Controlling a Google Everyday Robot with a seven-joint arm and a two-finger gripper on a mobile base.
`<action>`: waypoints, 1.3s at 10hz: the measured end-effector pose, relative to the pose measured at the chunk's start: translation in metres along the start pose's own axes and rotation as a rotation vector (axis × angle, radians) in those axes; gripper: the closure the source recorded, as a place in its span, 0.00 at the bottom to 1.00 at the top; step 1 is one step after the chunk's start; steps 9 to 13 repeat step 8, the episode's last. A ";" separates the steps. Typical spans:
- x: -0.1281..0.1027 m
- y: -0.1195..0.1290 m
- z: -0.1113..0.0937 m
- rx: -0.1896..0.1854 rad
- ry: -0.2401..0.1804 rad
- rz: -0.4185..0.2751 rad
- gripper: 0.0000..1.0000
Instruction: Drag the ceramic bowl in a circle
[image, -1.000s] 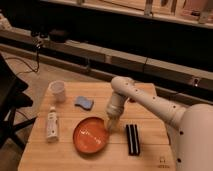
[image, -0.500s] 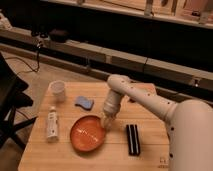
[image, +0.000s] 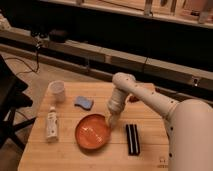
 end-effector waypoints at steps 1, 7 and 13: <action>0.008 -0.009 0.002 0.002 -0.006 -0.008 1.00; 0.009 -0.002 -0.004 0.016 -0.025 -0.037 1.00; 0.015 -0.012 0.000 0.020 -0.030 -0.046 1.00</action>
